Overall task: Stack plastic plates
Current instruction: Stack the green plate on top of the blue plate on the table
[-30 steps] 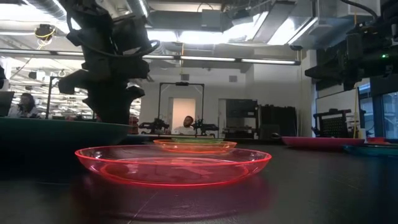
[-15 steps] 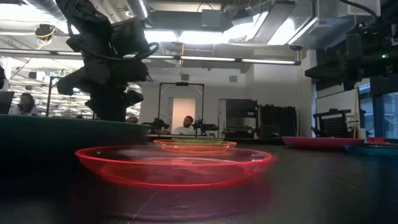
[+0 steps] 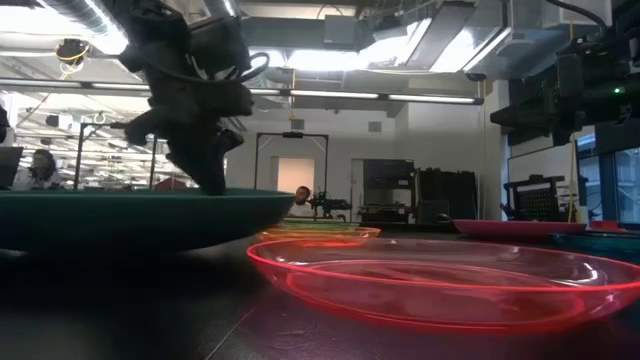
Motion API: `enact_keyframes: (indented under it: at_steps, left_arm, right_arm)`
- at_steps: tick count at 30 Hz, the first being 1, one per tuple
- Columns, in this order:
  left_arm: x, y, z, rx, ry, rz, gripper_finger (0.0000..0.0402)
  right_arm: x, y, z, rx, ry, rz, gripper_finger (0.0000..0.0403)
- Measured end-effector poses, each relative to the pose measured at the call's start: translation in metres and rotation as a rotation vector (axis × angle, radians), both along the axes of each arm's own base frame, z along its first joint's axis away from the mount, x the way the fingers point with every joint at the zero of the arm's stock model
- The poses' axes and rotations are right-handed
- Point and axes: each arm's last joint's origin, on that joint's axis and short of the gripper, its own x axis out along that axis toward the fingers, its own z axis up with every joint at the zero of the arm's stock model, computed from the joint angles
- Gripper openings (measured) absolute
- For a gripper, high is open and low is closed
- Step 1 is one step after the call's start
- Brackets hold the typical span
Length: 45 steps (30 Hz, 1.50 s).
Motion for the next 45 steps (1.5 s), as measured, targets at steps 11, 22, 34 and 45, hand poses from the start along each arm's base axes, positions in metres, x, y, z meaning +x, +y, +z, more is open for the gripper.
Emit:
enact_keyframes:
  at_steps: [11, 22, 34, 45]
  left_arm:
    - [-0.012, 0.019, 0.057, 0.034, -0.095, 0.193, 0.0011]
    - [-0.074, 0.076, 0.098, 0.200, -0.198, 0.635, 0.0011]
    - [-0.118, 0.111, 0.092, 0.217, -0.044, 0.902, 0.0012]
    - [-0.137, 0.118, 0.077, 0.244, 0.058, 1.038, 0.0013]
  right_arm:
    - [0.000, 0.000, 0.001, 0.001, -0.013, -0.002, 0.0005]
    - [0.000, 0.000, 0.002, 0.009, -0.029, -0.002, 0.0005]
    - [0.000, 0.000, 0.001, -0.003, -0.010, -0.002, 0.0005]
    - [0.000, 0.000, 0.000, -0.019, 0.013, -0.018, 0.0005]
